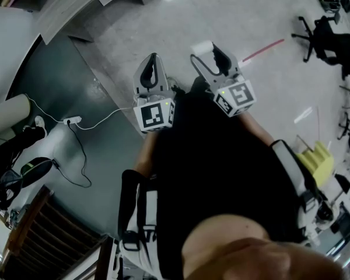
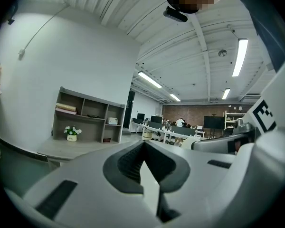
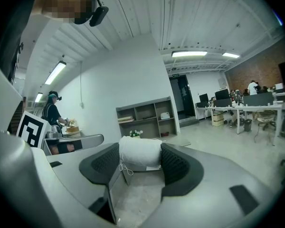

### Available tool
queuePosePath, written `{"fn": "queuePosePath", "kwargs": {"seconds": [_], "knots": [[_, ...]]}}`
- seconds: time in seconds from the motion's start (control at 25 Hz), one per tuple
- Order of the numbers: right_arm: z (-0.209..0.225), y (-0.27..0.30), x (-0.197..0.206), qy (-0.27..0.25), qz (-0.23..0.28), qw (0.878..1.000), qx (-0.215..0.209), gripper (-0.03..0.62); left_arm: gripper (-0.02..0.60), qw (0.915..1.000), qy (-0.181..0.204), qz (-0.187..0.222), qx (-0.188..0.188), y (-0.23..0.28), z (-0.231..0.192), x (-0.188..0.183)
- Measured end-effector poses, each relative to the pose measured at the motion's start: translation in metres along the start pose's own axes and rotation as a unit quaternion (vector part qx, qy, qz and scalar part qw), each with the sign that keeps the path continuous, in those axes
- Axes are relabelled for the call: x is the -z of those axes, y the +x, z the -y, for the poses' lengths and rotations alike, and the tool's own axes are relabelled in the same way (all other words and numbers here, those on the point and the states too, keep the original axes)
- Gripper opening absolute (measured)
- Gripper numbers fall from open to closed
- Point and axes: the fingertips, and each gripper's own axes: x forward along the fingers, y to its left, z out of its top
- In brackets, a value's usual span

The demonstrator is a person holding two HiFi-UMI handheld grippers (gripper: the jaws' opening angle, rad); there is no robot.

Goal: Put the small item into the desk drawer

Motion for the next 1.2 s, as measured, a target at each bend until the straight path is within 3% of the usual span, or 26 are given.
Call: {"fn": "queuePosePath", "kwargs": {"seconds": [0.52,1.2], "knots": [[-0.012,0.035,-0.007,-0.009,0.001,1.000,-0.001,0.267,-0.002,0.9999,-0.010,-0.002,-0.012,0.004,-0.039,0.003],[0.043,0.105,-0.023,-0.002,-0.002,1.000,-0.013,0.267,-0.002,0.9996,-0.013,-0.016,-0.019,0.088,-0.054,-0.001]]}}
